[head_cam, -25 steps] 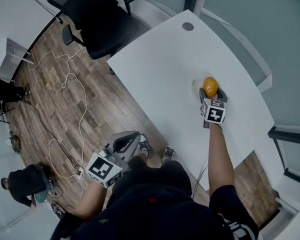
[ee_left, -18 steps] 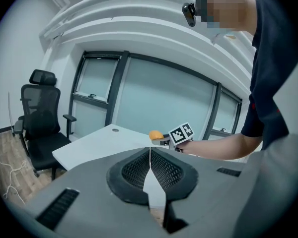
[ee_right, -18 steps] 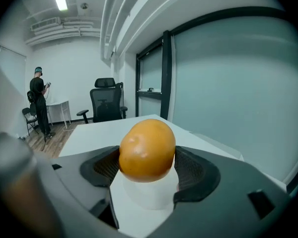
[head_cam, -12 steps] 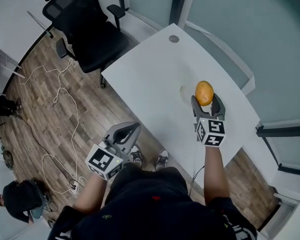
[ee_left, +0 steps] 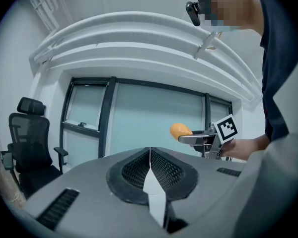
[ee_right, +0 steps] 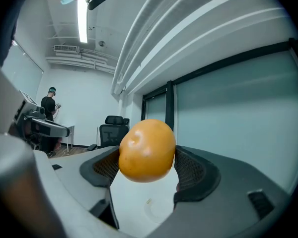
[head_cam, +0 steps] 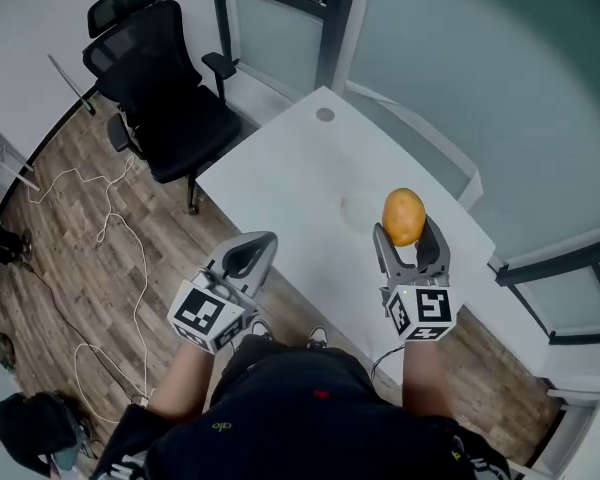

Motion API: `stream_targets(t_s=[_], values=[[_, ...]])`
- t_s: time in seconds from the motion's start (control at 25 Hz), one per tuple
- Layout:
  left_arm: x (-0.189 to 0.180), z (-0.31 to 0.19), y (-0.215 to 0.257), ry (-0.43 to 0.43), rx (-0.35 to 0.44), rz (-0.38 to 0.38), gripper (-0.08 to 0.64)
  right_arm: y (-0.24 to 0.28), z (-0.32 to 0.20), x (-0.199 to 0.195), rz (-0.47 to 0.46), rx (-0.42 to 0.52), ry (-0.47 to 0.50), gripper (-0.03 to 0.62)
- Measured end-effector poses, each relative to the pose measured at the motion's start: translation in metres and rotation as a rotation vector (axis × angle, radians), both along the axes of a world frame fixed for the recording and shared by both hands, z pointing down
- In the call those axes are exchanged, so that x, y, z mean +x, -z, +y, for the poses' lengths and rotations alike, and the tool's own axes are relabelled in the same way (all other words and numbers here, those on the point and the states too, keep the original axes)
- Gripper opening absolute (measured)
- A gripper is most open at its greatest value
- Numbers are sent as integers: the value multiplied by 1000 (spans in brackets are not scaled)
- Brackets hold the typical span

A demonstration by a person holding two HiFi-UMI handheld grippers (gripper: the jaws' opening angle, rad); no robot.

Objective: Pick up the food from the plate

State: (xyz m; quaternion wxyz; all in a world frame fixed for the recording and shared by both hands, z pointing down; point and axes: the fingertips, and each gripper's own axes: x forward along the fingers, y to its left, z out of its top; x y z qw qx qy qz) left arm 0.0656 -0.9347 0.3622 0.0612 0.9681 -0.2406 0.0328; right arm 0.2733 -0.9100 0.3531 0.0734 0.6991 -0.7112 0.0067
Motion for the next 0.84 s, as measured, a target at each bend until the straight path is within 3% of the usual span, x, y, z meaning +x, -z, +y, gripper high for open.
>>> stream_targets(t_s=[0.52,0.84], values=[[26,-1,23,-68,67,20,23,27,11,12,-2,61,-27,357],[9,5,18,-71,59,20,23,27,12,-5,11,58,-26,357]])
